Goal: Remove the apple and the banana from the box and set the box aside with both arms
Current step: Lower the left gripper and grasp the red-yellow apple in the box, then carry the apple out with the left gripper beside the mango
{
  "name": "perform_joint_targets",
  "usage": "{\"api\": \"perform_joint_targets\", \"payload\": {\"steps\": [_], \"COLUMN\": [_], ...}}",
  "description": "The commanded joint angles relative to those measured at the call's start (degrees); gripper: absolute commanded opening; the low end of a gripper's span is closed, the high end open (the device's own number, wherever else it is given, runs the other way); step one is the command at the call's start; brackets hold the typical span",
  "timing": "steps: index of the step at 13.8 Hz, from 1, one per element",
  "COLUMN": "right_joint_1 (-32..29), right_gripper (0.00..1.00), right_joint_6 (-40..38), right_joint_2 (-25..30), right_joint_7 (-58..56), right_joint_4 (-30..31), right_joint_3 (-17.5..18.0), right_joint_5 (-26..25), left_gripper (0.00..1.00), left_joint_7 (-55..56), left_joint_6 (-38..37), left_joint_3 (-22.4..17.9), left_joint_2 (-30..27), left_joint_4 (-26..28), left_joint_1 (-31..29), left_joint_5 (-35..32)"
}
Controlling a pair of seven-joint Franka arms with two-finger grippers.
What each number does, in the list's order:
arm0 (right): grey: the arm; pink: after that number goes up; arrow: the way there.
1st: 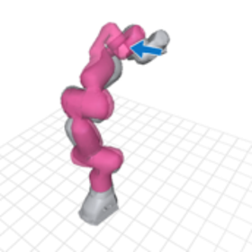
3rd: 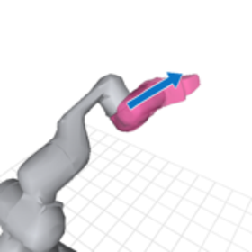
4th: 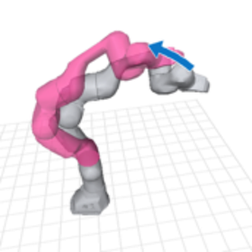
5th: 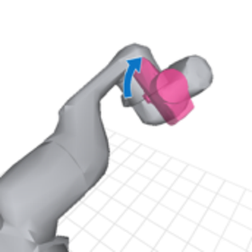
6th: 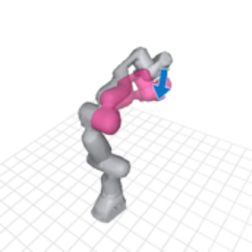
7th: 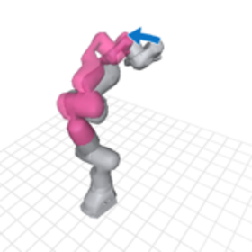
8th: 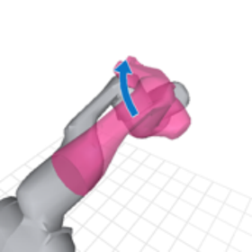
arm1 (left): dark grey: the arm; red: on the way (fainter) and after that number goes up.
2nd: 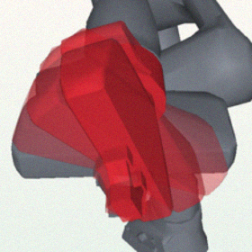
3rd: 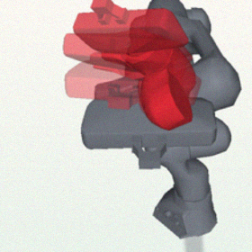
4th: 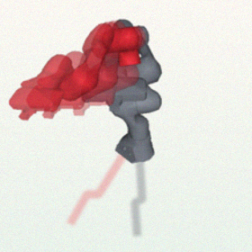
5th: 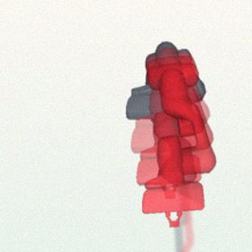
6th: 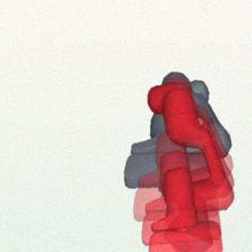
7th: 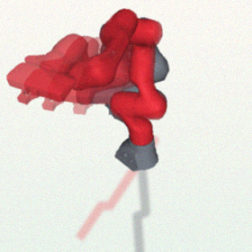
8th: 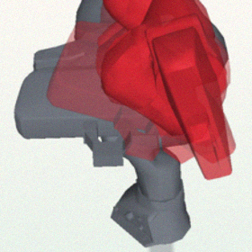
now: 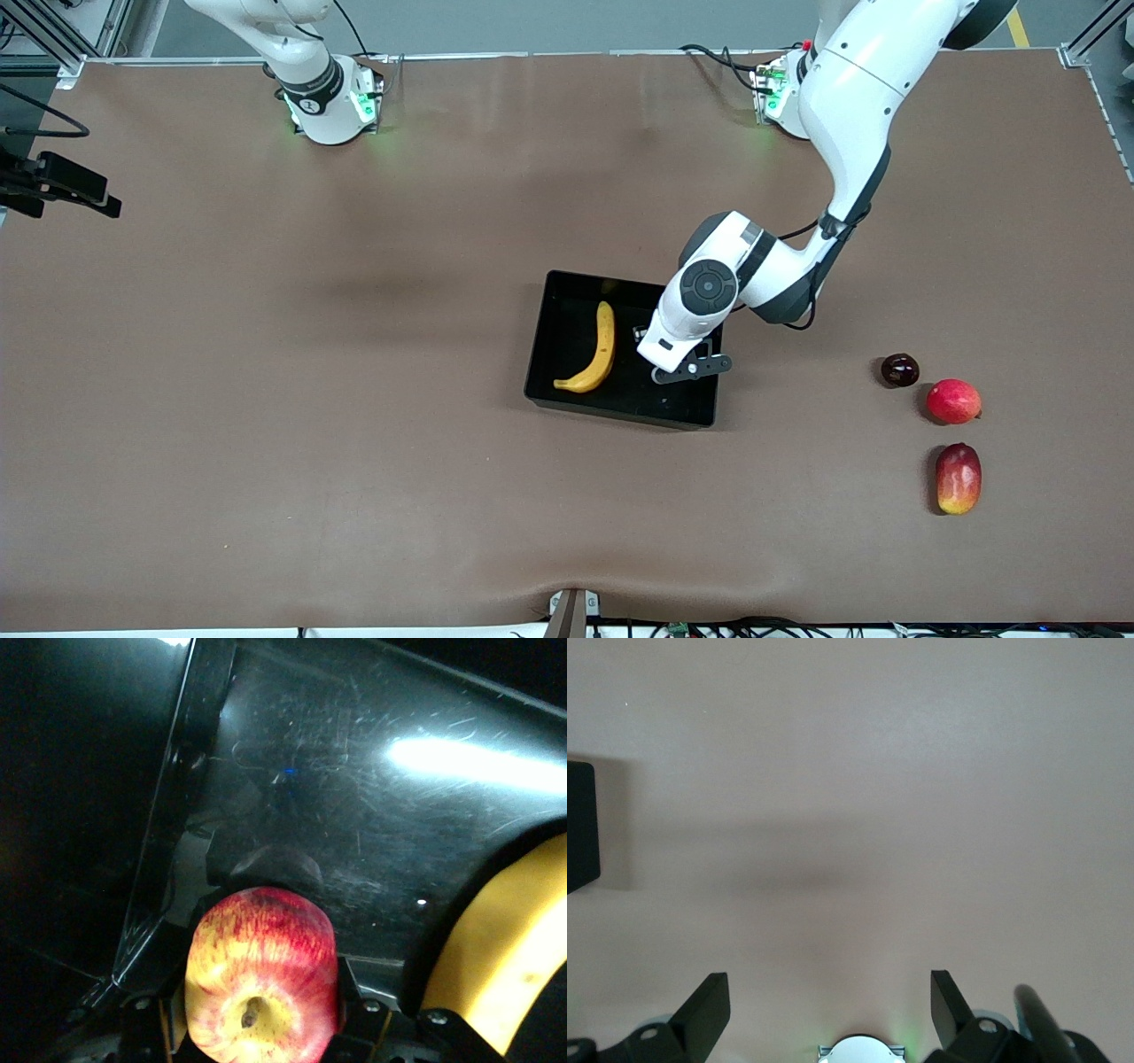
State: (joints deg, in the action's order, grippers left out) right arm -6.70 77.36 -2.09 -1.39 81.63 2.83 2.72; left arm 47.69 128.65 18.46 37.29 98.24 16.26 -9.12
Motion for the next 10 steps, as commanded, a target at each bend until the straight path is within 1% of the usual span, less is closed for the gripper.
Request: {"api": "perform_joint_targets", "payload": {"steps": [1, 2, 5, 7, 9, 10], "right_joint_1": [-1.12, -1.56, -1.56, -1.48, -1.39, -1.39], "right_gripper": [1.00, 1.00, 1.00, 1.00, 1.00, 1.00], "right_joint_6": [0.34, 0.43, 0.69, 0.78, 1.13, 3.31], "right_joint_2": [0.42, 0.33, -0.72, -0.73, -0.81, -2.55], "right_joint_7": [0.25, 0.25, 0.08, 0.08, 0.16, -0.10], "right_joint_4": [-0.41, -0.50, -0.50, -0.68, -0.68, -0.68], "right_joint_3": [0.78, 0.69, 0.69, 0.69, 0.69, 0.69], "right_joint_5": [0.62, 0.71, 0.36, 0.45, 0.62, 0.28], "left_gripper": [0.00, 0.00, 0.00, 0.00, 0.00, 0.00], "left_joint_7": [1.35, 1.35, -0.05, -5.04, -11.45, -14.44], "left_joint_6": [-2.34, -3.22, -9.36, -13.31, -14.39, -14.65], "left_joint_3": [-0.09, -0.09, -0.62, -0.71, -0.62, -0.71], "left_joint_2": [-5.46, -6.87, -10.21, -10.66, -11.62, -11.63], "left_joint_4": [-0.94, -1.82, -6.82, -10.16, -10.61, -10.53], "left_joint_1": [0.53, 0.26, -0.61, -3.50, -7.36, -9.04], "left_joint_5": [-1.34, -1.34, -1.34, -1.34, -1.34, -1.34]}}
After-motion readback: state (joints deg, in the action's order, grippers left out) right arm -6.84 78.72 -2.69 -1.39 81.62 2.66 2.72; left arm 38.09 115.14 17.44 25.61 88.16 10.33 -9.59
